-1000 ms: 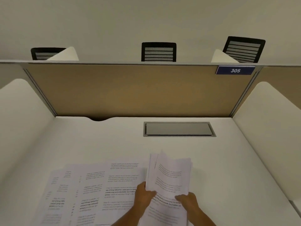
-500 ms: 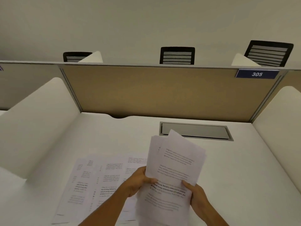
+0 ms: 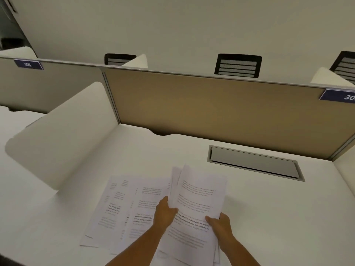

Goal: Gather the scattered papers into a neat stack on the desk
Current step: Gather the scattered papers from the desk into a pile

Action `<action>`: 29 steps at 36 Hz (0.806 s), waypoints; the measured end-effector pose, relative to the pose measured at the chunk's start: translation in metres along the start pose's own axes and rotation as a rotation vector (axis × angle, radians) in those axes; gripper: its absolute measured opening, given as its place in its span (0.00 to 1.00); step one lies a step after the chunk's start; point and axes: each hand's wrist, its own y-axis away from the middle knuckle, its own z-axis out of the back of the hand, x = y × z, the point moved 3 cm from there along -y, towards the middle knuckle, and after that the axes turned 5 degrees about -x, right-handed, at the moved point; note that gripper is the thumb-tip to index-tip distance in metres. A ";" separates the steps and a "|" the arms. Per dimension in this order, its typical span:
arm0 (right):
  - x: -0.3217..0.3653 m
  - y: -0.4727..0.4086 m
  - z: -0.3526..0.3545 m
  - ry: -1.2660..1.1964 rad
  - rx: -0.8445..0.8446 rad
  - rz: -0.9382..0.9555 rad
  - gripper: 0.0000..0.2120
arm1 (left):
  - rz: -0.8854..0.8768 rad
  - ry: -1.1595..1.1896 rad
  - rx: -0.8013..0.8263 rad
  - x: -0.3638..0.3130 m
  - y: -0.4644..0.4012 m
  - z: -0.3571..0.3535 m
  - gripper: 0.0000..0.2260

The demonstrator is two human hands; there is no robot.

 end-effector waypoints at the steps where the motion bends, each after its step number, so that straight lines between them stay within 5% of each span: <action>1: 0.000 -0.001 -0.006 0.019 0.000 -0.001 0.19 | 0.003 -0.008 0.000 0.002 -0.002 0.002 0.17; 10: -0.007 -0.016 -0.043 0.150 -0.082 -0.058 0.16 | 0.078 -0.108 -0.029 0.030 -0.022 0.003 0.19; 18: -0.004 -0.023 -0.060 0.624 -0.180 -0.145 0.18 | 0.195 -0.523 -0.046 0.041 -0.037 -0.011 0.34; 29: -0.008 -0.036 -0.063 0.465 -0.075 -0.083 0.24 | 0.251 -0.544 -0.066 0.053 -0.049 -0.012 0.29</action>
